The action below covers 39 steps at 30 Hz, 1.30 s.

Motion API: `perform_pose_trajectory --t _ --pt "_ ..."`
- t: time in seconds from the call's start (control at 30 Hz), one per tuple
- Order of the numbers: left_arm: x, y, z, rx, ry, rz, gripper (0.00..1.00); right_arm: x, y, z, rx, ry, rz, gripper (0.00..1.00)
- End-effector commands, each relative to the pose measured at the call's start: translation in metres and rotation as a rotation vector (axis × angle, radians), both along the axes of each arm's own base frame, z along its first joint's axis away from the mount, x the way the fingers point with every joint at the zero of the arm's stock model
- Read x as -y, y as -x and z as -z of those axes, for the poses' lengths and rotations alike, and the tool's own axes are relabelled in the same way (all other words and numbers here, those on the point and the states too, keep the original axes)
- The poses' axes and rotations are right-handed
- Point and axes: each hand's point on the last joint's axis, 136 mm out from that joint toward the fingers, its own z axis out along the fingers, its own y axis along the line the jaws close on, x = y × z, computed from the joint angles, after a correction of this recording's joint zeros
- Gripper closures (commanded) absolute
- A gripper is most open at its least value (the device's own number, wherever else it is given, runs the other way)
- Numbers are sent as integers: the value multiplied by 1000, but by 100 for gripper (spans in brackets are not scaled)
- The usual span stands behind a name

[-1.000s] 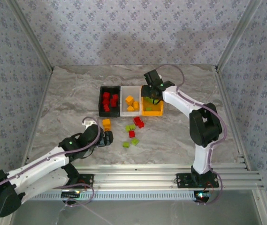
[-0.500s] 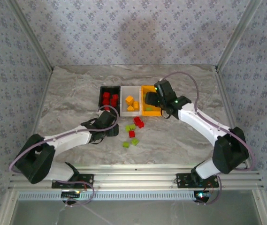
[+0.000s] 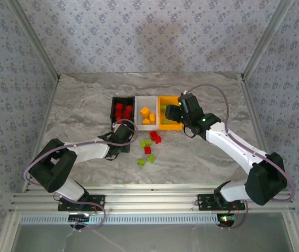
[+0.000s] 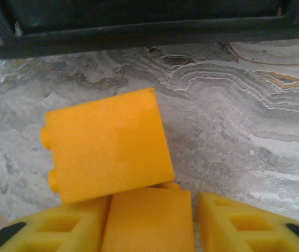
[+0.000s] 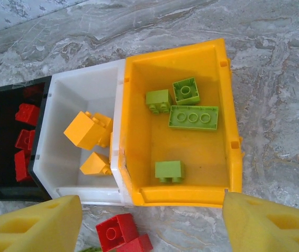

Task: Sort the legos into containers by color

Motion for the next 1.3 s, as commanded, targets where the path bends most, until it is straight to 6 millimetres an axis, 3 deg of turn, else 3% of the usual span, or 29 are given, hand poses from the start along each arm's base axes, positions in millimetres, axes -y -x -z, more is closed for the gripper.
perform_pose_trajectory --t 0.0,0.13,0.27,0.4,0.5,0.57,0.73,0.87,1.0,1.13,1.27 --pt "-2 1 4 9 -2 2 60 7 3 -5 14 -7 23 27" --pt "-3 17 -10 15 23 9 64 12 6 -2 7 10 30 27" --pt "13 29 -58 82 67 47 65 16 14 5 0 7 40 27" --pt "46 16 -114 151 165 101 65 22 24 26 -38 32 45 27" --pt "77 -10 -146 197 193 149 65 28 34 42 -75 61 46 27" --pt "99 -31 -154 197 175 177 65 32 40 47 -88 55 57 27" --pt "130 -76 -137 157 146 191 65 39 54 52 -100 46 74 27" --pt "131 -107 -121 133 125 151 65 40 63 54 -104 41 66 27" --pt "134 -123 -117 129 143 136 63 37 68 54 -106 40 48 27" --pt "143 -127 -119 114 160 150 39 29 73 53 -109 27 11 25" --pt "146 -120 -155 177 219 160 19 19 78 55 -117 18 -36 24"
